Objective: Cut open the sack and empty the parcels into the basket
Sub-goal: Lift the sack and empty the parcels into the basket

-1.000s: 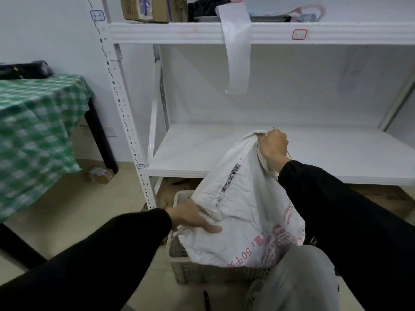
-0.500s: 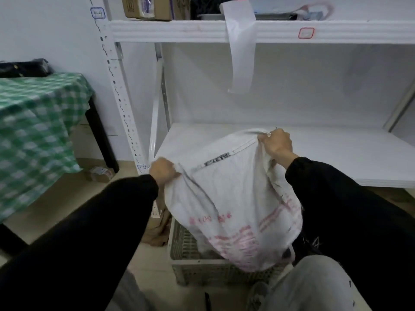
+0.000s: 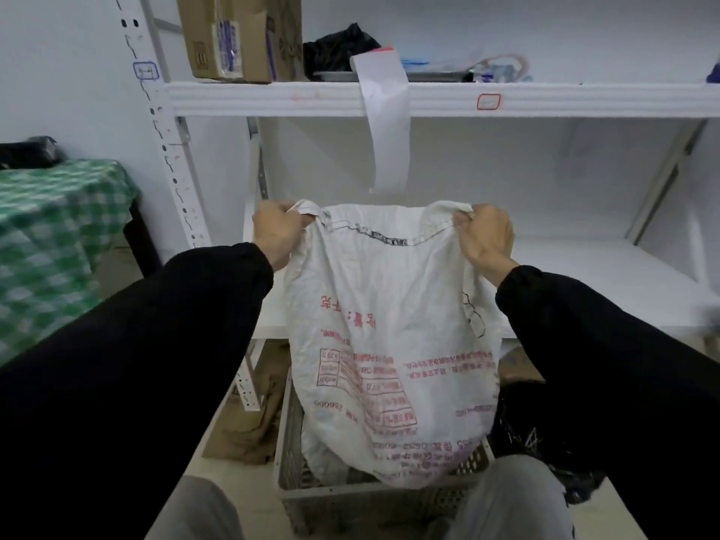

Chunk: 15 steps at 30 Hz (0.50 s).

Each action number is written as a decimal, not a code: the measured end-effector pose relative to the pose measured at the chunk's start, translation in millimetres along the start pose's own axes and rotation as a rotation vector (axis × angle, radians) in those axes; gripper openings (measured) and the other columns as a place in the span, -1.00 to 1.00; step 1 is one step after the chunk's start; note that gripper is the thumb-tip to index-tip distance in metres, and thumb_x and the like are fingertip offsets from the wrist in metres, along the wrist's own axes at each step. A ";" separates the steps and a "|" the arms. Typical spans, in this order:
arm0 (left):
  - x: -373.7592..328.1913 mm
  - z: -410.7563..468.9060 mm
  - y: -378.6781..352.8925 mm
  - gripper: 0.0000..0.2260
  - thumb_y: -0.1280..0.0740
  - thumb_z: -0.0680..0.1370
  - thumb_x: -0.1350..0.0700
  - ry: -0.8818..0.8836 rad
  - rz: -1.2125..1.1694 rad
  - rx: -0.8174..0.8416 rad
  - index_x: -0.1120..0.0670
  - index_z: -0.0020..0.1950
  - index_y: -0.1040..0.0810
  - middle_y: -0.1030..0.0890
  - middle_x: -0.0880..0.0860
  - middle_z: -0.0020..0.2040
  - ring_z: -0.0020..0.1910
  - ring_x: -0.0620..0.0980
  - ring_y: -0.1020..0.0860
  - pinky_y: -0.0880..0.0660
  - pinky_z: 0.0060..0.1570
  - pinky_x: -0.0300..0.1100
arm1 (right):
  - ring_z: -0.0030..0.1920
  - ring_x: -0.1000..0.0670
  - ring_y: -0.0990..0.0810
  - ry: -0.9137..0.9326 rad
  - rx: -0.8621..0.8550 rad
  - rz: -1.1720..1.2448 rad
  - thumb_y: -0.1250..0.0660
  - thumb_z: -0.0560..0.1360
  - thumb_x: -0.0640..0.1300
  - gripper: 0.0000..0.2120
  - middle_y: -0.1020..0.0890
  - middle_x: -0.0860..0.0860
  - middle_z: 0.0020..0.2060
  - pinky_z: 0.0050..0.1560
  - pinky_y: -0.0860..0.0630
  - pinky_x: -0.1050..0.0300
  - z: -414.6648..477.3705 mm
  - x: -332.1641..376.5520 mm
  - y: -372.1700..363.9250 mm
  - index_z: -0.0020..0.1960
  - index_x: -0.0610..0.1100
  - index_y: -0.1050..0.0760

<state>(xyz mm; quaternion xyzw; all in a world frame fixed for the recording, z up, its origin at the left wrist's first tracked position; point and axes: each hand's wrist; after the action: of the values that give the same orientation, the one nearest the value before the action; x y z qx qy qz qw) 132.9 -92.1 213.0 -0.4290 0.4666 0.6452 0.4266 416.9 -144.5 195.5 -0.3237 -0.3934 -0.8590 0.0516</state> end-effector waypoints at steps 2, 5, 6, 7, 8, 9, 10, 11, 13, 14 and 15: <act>-13.3 5.5 -5.7 -0.86 -0.40 0.43 0.32 0.015 -0.084 -0.021 0.13 -0.29 -0.57 -0.48 0.02 -0.37 -0.44 -0.11 -0.46 -0.36 -0.42 -0.28 | -0.21 -0.16 -0.46 0.005 -0.033 0.042 -0.17 0.59 -0.09 -0.71 -0.52 -0.12 -0.25 -0.18 -0.32 0.09 4.1 3.7 7.8 -0.20 -0.25 -0.47; -20.2 10.5 -9.7 -0.79 -0.41 0.45 0.31 0.050 -0.186 -0.108 0.10 -0.35 -0.54 -0.54 0.00 -0.34 -0.35 -0.04 -0.52 -0.43 -0.37 -0.28 | -0.21 -0.14 -0.46 0.040 -0.124 0.099 -0.19 0.61 -0.06 -0.70 -0.51 -0.10 -0.27 -0.17 -0.34 0.07 7.9 4.3 19.0 -0.20 -0.22 -0.46; -20.8 10.3 -11.0 -0.78 -0.40 0.46 0.32 0.042 -0.181 -0.097 0.09 -0.35 -0.55 -0.55 -0.01 -0.33 -0.35 -0.05 -0.52 -0.44 -0.37 -0.28 | -0.22 -0.14 -0.46 0.045 -0.118 0.101 -0.20 0.61 -0.05 -0.69 -0.50 -0.09 -0.29 -0.18 -0.34 0.06 9.2 4.3 20.4 -0.23 -0.21 -0.44; -21.7 9.4 -12.1 -0.79 -0.39 0.46 0.33 0.034 -0.183 -0.082 0.09 -0.32 -0.55 -0.56 -0.01 -0.31 -0.34 -0.05 -0.51 -0.45 -0.36 -0.29 | -0.22 -0.14 -0.47 0.045 -0.098 0.095 -0.20 0.60 -0.05 -0.68 -0.49 -0.09 -0.32 -0.19 -0.34 0.06 9.0 5.4 21.5 -0.27 -0.19 -0.40; -25.3 6.9 -13.5 -0.80 -0.38 0.46 0.34 0.035 -0.197 -0.091 0.09 -0.29 -0.54 -0.55 0.00 -0.30 -0.33 -0.05 -0.51 -0.43 -0.38 -0.31 | -0.22 -0.16 -0.49 0.024 -0.085 0.100 -0.20 0.60 -0.04 -0.67 -0.49 -0.09 -0.32 -0.19 -0.34 0.06 9.6 6.3 22.3 -0.29 -0.18 -0.38; -29.4 6.4 -14.2 -0.81 -0.38 0.47 0.34 0.050 -0.228 -0.130 0.12 -0.30 -0.53 -0.53 0.00 -0.31 -0.33 -0.05 -0.50 -0.42 -0.44 -0.35 | -0.17 -0.18 -0.53 -0.022 -0.097 0.136 -0.21 0.60 -0.04 -0.68 -0.52 -0.12 -0.29 -0.18 -0.35 0.06 11.3 8.1 24.3 -0.27 -0.18 -0.39; -34.5 6.6 -15.2 -0.79 -0.36 0.47 0.35 0.071 -0.283 -0.189 0.13 -0.33 -0.50 -0.51 -0.01 -0.34 -0.34 -0.04 -0.51 -0.40 -0.50 -0.38 | -0.11 -0.19 -0.56 -0.076 -0.130 0.190 -0.22 0.60 -0.03 -0.70 -0.56 -0.14 -0.23 -0.16 -0.37 0.06 13.2 11.6 26.9 -0.22 -0.19 -0.44; -40.3 8.7 -16.2 -0.76 -0.32 0.48 0.37 0.095 -0.352 -0.233 0.13 -0.35 -0.48 -0.51 -0.02 -0.36 -0.36 -0.04 -0.52 -0.38 -0.55 -0.39 | -0.05 -0.20 -0.58 -0.125 -0.165 0.235 -0.22 0.60 -0.02 -0.72 -0.59 -0.16 -0.16 -0.12 -0.39 0.05 14.6 16.2 29.2 -0.15 -0.21 -0.49; -55.5 11.9 -20.2 -0.73 -0.23 0.49 0.39 0.087 -0.451 -0.238 0.12 -0.36 -0.47 -0.54 -0.04 -0.43 -0.46 -0.08 -0.53 -0.38 -0.59 -0.38 | 0.00 -0.20 -0.58 -0.118 -0.174 0.225 -0.20 0.62 -0.02 -0.68 -0.62 -0.17 -0.07 -0.09 -0.41 0.04 14.1 28.8 30.2 -0.03 -0.27 -0.55; -61.1 12.1 -23.4 -0.72 -0.24 0.49 0.39 0.071 -0.460 -0.193 0.11 -0.36 -0.46 -0.54 -0.04 -0.46 -0.50 -0.10 -0.53 -0.38 -0.59 -0.36 | 0.00 -0.20 -0.58 -0.075 -0.133 0.203 -0.19 0.62 -0.02 -0.67 -0.62 -0.16 -0.08 -0.10 -0.39 0.05 11.2 35.8 27.9 -0.01 -0.28 -0.55; -64.5 11.1 -27.7 -0.72 -0.29 0.48 0.38 0.059 -0.444 -0.132 0.10 -0.37 -0.45 -0.53 -0.02 -0.46 -0.48 -0.08 -0.54 -0.41 -0.54 -0.33 | -0.02 -0.20 -0.58 -0.024 -0.084 0.195 -0.20 0.62 -0.02 -0.68 -0.60 -0.15 -0.12 -0.12 -0.39 0.06 7.6 42.2 24.2 -0.03 -0.27 -0.55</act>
<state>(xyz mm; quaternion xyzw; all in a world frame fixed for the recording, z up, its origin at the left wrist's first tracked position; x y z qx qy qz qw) 174.8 -85.4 270.0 -0.5667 0.3299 0.5517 0.5153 396.0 -148.6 239.9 -0.3724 -0.3243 -0.8617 0.1165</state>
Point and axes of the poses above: each hand's wrist, its own z-axis towards the middle knuckle, its own y-axis out of the back of the hand, x = y × z
